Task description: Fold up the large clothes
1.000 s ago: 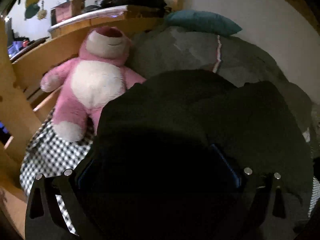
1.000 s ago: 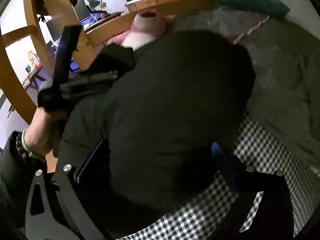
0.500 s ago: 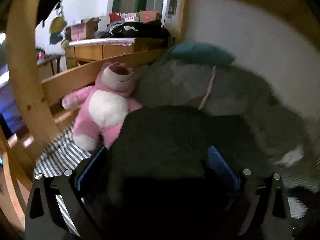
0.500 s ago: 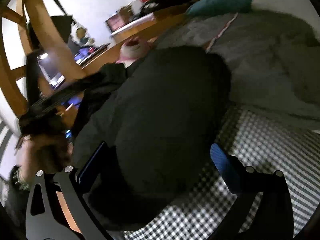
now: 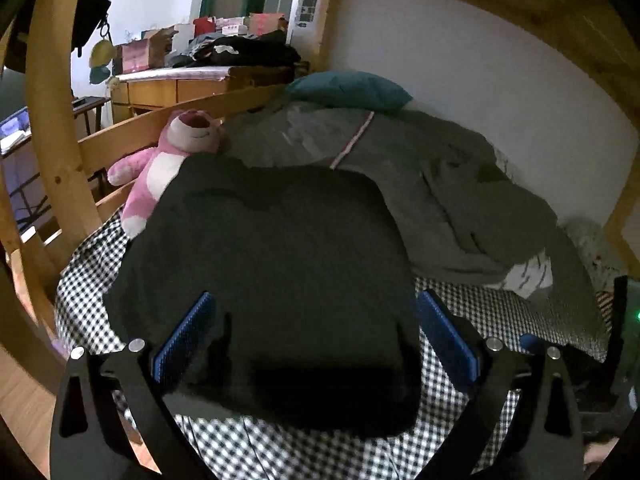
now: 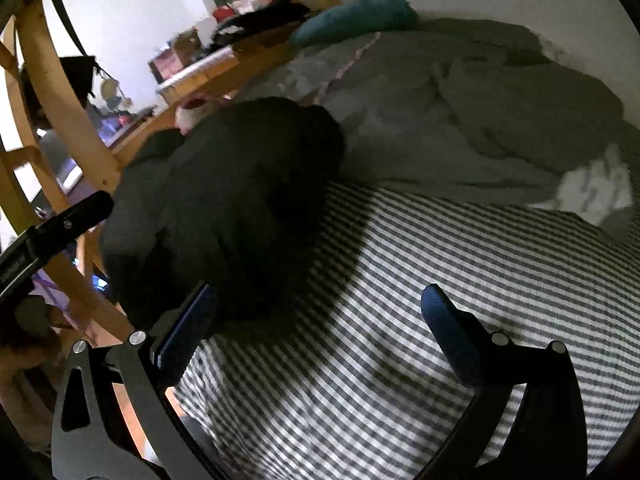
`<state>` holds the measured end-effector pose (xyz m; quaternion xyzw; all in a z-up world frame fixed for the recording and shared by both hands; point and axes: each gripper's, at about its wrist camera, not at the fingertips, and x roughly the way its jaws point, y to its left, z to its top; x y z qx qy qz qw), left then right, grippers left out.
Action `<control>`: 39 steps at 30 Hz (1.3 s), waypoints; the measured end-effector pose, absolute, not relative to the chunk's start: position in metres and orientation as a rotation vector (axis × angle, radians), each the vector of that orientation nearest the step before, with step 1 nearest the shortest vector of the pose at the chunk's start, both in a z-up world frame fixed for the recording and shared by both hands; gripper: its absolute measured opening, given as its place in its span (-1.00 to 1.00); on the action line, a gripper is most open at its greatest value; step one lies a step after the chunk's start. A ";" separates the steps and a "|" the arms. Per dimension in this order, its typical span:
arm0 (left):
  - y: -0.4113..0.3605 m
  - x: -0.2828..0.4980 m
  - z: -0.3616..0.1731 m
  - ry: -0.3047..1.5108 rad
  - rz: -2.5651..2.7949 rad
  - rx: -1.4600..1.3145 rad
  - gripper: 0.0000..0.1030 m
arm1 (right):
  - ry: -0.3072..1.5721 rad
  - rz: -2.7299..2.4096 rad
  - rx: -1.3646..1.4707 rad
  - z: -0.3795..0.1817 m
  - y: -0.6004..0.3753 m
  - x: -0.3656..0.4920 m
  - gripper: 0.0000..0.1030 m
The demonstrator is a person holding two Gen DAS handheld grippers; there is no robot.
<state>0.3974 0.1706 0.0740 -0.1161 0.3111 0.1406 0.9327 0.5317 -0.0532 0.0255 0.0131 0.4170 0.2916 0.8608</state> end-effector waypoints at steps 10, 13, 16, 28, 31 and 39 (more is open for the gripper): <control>0.127 0.335 0.061 0.690 0.324 -0.197 0.91 | 0.800 0.587 -0.047 0.048 -0.103 0.472 0.95; 0.125 0.311 0.063 0.694 0.353 -0.203 0.91 | 0.756 0.619 -0.100 0.058 -0.097 0.443 0.95; 0.121 0.287 0.064 0.703 0.371 -0.193 0.91 | 0.736 0.646 -0.141 0.065 -0.086 0.417 0.95; 0.110 0.187 0.080 0.681 0.453 -0.135 0.91 | 0.721 0.723 -0.195 0.078 -0.069 0.321 0.95; 0.108 0.166 0.084 0.678 0.473 -0.119 0.91 | 0.714 0.720 -0.195 0.081 -0.070 0.303 0.95; 0.104 0.108 0.093 0.671 0.483 -0.084 0.91 | 0.688 0.726 -0.221 0.084 -0.074 0.243 0.95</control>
